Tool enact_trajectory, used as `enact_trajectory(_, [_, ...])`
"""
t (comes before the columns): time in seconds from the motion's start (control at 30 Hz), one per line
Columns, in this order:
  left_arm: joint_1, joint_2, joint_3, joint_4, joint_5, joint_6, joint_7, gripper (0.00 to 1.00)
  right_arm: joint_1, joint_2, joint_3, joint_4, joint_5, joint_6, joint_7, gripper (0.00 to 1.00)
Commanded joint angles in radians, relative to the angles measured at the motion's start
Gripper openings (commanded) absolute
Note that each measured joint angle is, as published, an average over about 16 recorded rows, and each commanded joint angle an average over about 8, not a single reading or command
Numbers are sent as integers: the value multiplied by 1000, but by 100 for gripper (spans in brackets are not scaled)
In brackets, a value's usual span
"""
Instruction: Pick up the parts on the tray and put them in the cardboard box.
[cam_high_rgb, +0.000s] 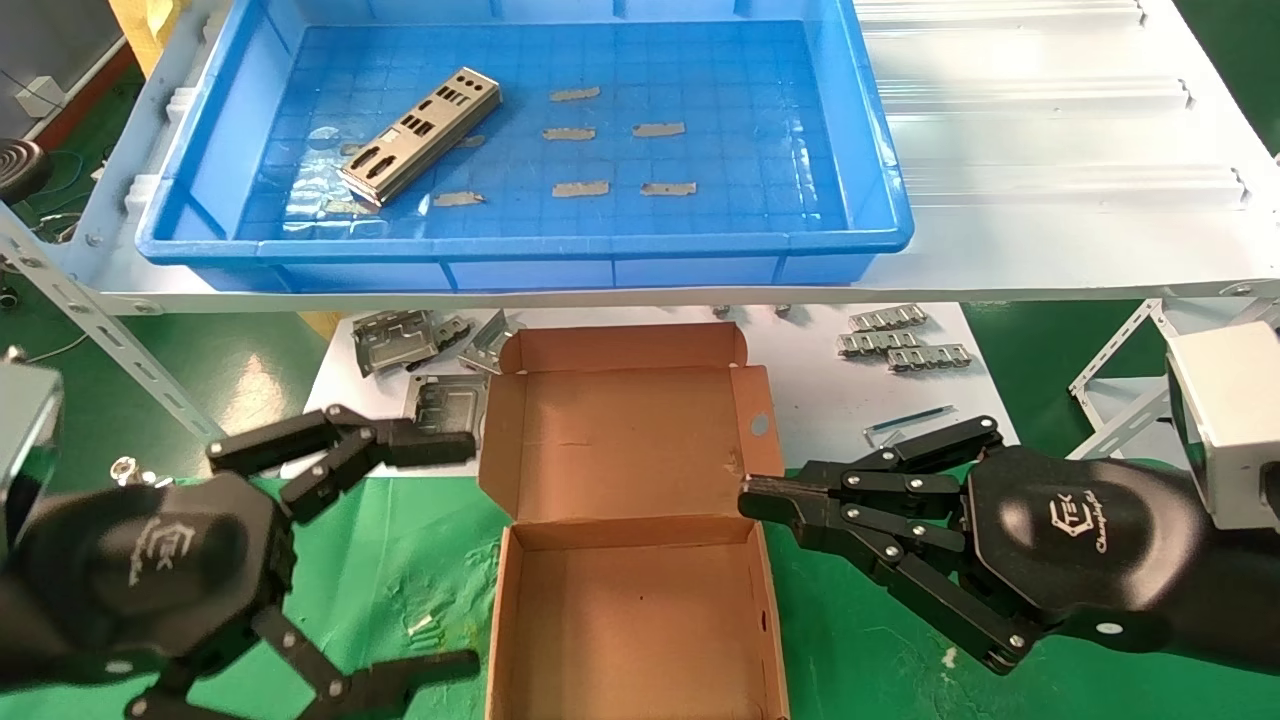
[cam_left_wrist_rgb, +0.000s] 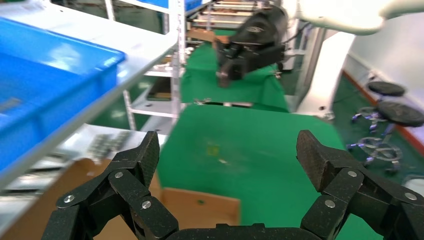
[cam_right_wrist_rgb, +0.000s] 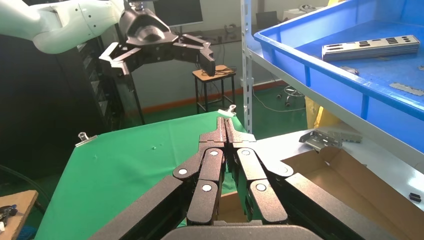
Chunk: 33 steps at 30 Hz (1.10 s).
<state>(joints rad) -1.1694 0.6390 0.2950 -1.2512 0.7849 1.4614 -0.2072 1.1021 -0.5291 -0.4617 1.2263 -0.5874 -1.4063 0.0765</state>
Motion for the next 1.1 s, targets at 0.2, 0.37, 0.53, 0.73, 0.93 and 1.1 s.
enact_trajectory(0.2, [-218,84,50,102,133,-61,-40,100,0,0,0,0,0,0,0,0])
enact_trajectory(0.37, [-436,200,131,296,300,-98,-52,100,0,0,0,0,0,0,0,0])
enact_trajectory(0.53, [-622,318,210,527,462,-156,-60,100,0,0,0,0,0,0,0,0])
enact_trajectory(0.73, [-755,427,272,774,583,-232,-49,100,0,0,0,0,0,0,0,0])
enact_trajectory(0.93, [-810,474,293,930,629,-282,6,100,0,0,0,0,0,0,0,24])
enact_trajectory(1.1, [-831,493,293,1018,633,-308,47,100,0,0,0,0,0,0,0,86])
